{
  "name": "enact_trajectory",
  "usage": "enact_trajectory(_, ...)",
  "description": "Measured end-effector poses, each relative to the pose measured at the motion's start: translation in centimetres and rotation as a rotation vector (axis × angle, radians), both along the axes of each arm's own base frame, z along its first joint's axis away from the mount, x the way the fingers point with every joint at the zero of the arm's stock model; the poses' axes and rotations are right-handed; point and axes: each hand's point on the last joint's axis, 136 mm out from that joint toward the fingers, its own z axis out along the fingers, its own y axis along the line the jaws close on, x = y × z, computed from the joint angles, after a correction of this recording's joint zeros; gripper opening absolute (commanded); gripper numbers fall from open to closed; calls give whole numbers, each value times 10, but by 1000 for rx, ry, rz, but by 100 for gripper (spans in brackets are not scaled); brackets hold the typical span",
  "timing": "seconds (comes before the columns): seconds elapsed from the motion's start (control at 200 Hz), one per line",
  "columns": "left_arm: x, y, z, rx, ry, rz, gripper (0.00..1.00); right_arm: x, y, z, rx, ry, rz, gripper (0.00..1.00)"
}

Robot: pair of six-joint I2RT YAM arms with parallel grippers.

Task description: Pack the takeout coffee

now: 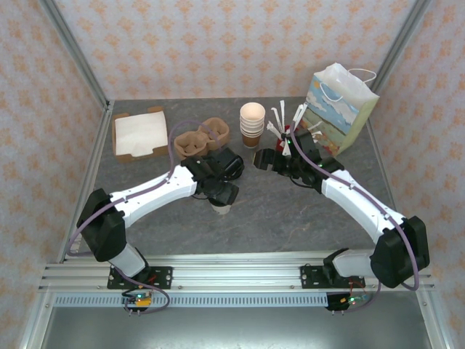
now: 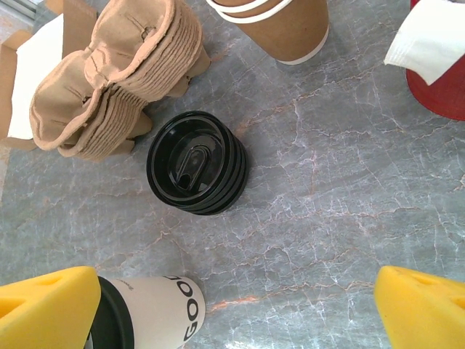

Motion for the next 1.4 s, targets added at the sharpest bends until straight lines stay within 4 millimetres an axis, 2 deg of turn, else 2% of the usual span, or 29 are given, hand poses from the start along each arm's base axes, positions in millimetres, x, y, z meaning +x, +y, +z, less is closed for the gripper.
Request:
enact_trajectory(0.445,-9,2,0,-1,49,13,81,0,2,-2,-5,8,6,97)
enact_trajectory(0.786,-8,0,6,-12,46,22,84,-2,4,-3,-6,9,12,97)
enact_trajectory(0.936,-6,2,24,-43,-4,34,84,-5,-1,-4,-35,17,12,97)
enact_trajectory(1.091,1,10,66,-119,-140,58,83,-17,-3,3,-61,10,58,91)
enact_trajectory(1.166,7,19,89,-169,-209,89,83,-31,12,5,-46,16,132,90)
enact_trajectory(1.241,17,32,108,-215,-270,139,83,-51,38,5,-7,40,236,89)
enact_trajectory(1.341,30,53,121,-245,-318,215,83,-73,73,0,70,88,339,93)
enact_trajectory(1.401,36,66,125,-254,-335,262,83,-80,84,-8,103,123,366,95)
